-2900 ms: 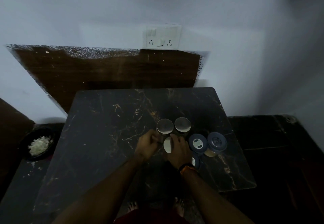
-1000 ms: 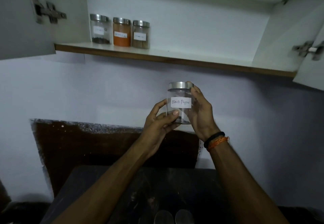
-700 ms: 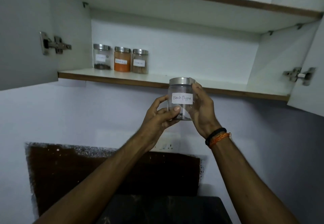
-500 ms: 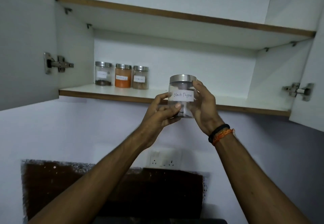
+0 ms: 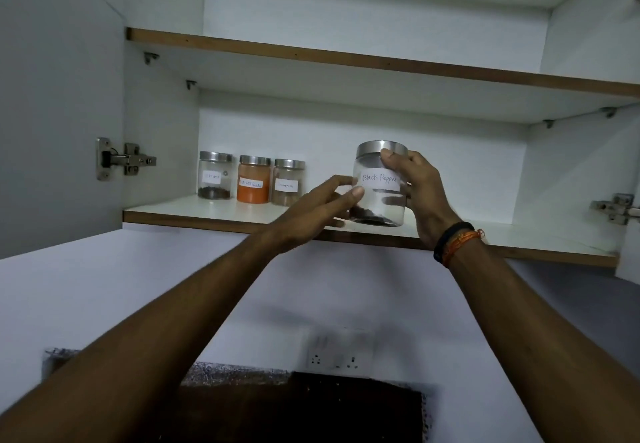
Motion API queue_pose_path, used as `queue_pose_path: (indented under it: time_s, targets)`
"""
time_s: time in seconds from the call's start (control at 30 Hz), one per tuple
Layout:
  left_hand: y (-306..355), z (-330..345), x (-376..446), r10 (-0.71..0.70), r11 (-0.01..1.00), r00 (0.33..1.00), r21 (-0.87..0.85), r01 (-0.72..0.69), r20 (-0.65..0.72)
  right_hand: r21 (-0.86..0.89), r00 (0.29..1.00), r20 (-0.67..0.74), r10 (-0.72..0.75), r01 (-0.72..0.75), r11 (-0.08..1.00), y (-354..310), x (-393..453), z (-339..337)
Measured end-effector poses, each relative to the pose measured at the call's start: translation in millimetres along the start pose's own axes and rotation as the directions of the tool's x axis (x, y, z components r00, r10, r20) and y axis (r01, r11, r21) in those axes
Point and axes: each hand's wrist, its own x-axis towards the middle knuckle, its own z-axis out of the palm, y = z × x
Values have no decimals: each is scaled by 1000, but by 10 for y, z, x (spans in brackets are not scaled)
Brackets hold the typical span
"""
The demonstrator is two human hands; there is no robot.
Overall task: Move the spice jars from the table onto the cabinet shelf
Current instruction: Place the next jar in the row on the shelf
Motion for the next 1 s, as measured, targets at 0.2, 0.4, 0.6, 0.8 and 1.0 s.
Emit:
queue_pose_path:
  time_s: [0.2,0.4,0.6,0.8,1.0]
  targets:
    - [-312,-252,121,-145,595,961,797,-106,236,-23,998,-38,43,-44,999,245,444,-69]
    - [-464,-326,251,-166,469,942,864,-184,291,-142,994,-1,113,-112,983,569,869,8]
    - [-505,-307,273,-120,434,947,874,-219,297,-223,983,76,167,-146,964,864,1149,241]
    - [-538,-321,284,-81,447,946,860,-246,312,-277,973,161,166,-117,954,985,1405,411]
    - [-567,-328,288,-56,433,948,864,-259,312,-416,973,155,172,-93,905,1006,1574,526]
